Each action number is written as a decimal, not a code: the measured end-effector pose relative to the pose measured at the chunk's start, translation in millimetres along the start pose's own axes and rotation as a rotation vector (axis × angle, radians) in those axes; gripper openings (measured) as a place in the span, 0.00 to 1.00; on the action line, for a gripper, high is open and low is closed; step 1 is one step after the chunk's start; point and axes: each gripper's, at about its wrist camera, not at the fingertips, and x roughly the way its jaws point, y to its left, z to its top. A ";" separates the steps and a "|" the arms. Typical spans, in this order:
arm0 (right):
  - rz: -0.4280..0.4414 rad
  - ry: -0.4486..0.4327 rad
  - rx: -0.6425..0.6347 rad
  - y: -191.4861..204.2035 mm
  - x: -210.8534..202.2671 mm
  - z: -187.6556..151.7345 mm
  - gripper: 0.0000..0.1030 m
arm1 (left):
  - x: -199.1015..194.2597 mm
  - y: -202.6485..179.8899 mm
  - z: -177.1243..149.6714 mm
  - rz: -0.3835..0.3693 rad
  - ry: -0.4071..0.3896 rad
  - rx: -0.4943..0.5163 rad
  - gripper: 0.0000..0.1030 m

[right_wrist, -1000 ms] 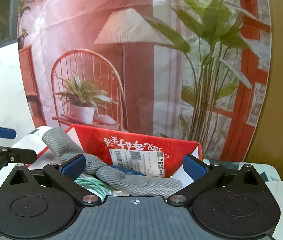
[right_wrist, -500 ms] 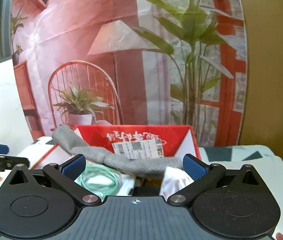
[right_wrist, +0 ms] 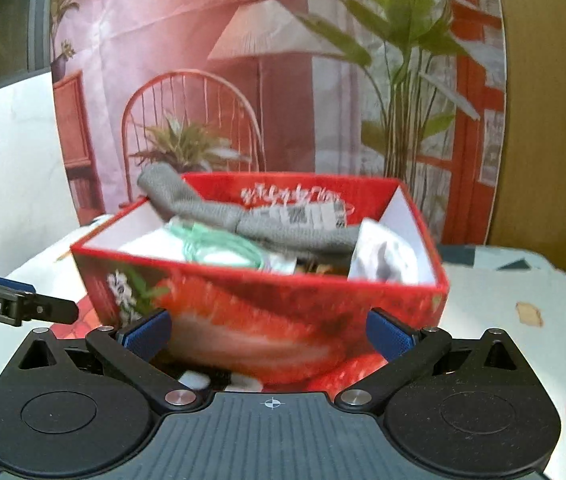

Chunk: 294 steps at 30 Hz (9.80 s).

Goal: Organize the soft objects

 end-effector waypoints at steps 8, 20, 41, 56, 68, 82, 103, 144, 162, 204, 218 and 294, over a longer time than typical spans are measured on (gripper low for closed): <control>0.037 0.116 0.022 1.8 23.9 -28.0 1.00 | 14.8 14.4 -11.7 0.013 0.027 -0.044 1.00; 0.055 0.192 0.035 11.8 63.2 -44.9 1.00 | 47.0 10.9 -21.0 0.015 0.098 -0.043 1.00; 0.025 0.240 -0.013 17.1 82.9 -59.9 1.00 | 50.2 14.5 -24.9 0.004 0.081 -0.071 1.00; 0.025 0.239 -0.016 16.8 83.0 -60.7 1.00 | 51.0 10.4 -22.1 0.008 0.098 -0.045 1.00; 0.024 0.239 -0.015 17.6 82.6 -60.9 1.00 | 43.9 4.2 -20.8 -0.143 0.104 -0.049 0.45; 0.034 0.234 -0.008 19.3 77.9 -60.8 1.00 | 44.4 -5.7 -26.4 -0.196 0.126 -0.038 0.41; 0.106 0.248 -0.014 10.8 65.8 -56.0 0.76 | 42.5 -14.8 -29.2 -0.219 0.121 0.007 0.40; 0.172 -0.014 -0.018 10.5 -30.7 -1.5 0.12 | -54.2 -57.3 4.8 -0.276 -0.121 0.102 0.29; 0.153 -0.132 -0.070 6.7 -30.6 64.1 0.12 | -60.6 -65.4 64.2 -0.274 -0.231 0.109 0.29; -0.013 -0.034 0.003 -31.9 36.5 82.1 1.00 | -0.5 -50.4 111.1 0.005 -0.165 0.070 1.00; -0.051 -0.139 0.074 -29.8 -18.9 96.4 1.00 | -65.1 -54.4 101.7 0.108 -0.246 0.073 1.00; -0.101 -0.284 0.014 44.6 -247.6 100.5 1.00 | -311.5 -88.8 22.0 0.325 -0.477 0.007 1.00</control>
